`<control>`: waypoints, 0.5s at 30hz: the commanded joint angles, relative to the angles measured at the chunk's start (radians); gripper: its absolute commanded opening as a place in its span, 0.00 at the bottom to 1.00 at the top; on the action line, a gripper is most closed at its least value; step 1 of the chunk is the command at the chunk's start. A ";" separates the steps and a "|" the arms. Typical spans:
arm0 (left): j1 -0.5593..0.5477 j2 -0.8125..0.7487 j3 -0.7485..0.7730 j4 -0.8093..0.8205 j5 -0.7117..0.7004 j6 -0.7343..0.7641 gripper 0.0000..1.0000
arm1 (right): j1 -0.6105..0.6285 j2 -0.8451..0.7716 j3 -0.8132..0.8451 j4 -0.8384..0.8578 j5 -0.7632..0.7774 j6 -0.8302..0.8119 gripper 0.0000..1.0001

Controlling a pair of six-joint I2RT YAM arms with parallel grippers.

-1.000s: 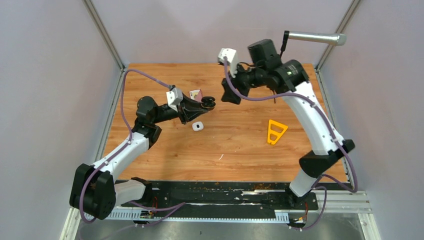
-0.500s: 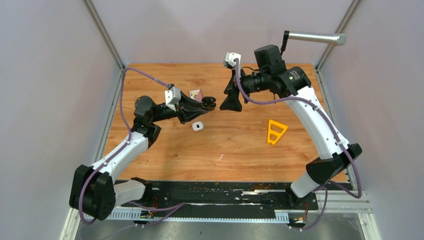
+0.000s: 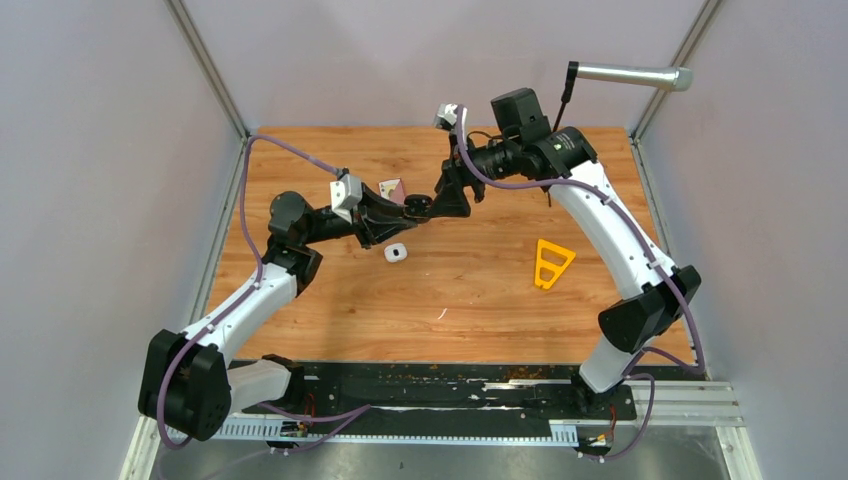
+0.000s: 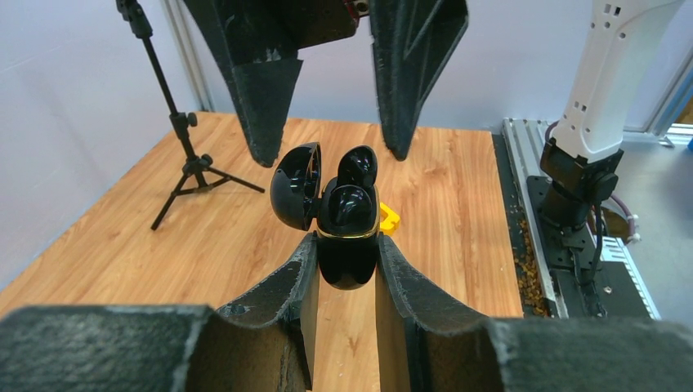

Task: Insert the wireless bluetooth earbuds into the charging case
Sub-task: Adjust the earbud with the charging case.

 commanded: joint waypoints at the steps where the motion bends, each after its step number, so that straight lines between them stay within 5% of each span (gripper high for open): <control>1: -0.004 -0.023 0.044 0.024 0.022 0.015 0.00 | -0.001 0.037 0.057 0.033 0.012 0.031 0.68; 15: -0.004 -0.005 0.054 0.010 0.027 0.038 0.00 | -0.002 0.071 0.089 0.045 -0.020 0.067 0.68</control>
